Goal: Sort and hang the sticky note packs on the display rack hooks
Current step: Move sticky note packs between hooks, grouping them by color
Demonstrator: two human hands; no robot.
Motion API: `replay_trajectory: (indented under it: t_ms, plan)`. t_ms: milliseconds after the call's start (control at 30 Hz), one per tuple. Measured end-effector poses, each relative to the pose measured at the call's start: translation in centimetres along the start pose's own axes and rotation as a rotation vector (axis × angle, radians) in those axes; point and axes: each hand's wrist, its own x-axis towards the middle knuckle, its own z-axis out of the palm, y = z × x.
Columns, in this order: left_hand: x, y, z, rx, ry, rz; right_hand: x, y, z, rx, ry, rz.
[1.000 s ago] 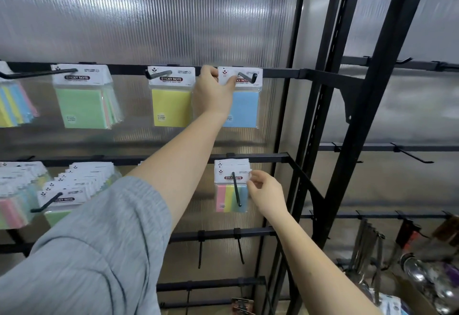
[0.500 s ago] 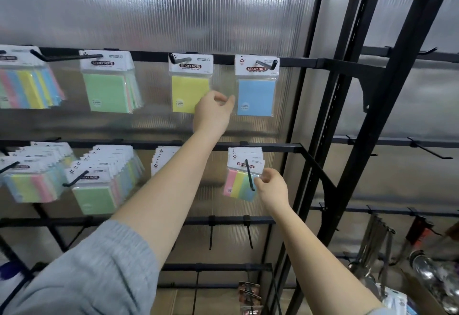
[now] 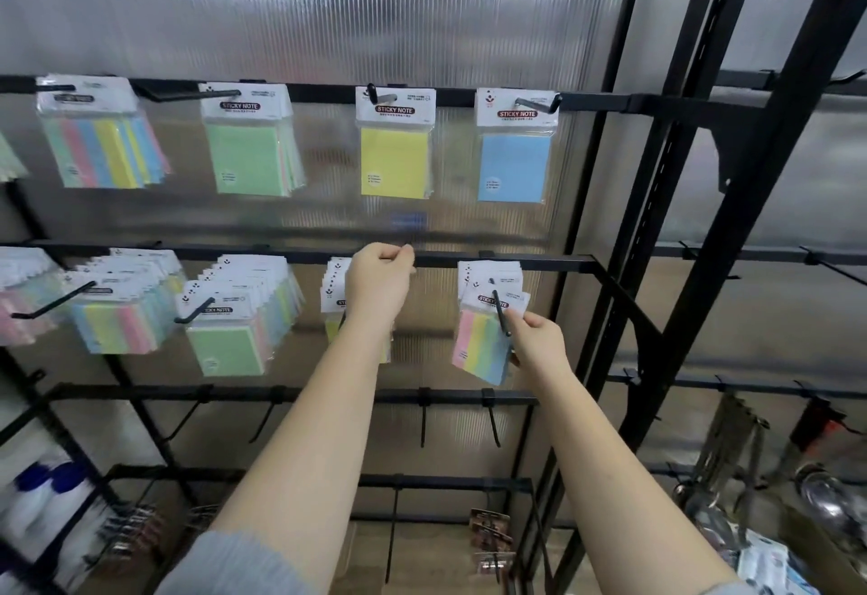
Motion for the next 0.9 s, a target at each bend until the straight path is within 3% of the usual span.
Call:
replay_trajectory:
  t_ms: [200,533,800,900]
  plan:
    - [-0.2,-2.2,-1.7,-0.037,0.046,-0.081,-1.5,-0.7,-1.2,-0.039,0.002,-0.014]
    - [-0.5,-3.9,-3.4,-0.082,0.082,-0.082,-5.5,-2.9,-2.8,-0.333,0.046,-0.150]
    - [-0.1,-6.4,-5.0,-0.021,0.255,-0.187,-7.2,-5.0,-3.4,-0.369,0.077,-0.238]
    - [0.4,-7.7,-5.5,0.038,0.169,-0.258,-7.5,-5.9,-3.3,-0.330,0.105,-0.278]
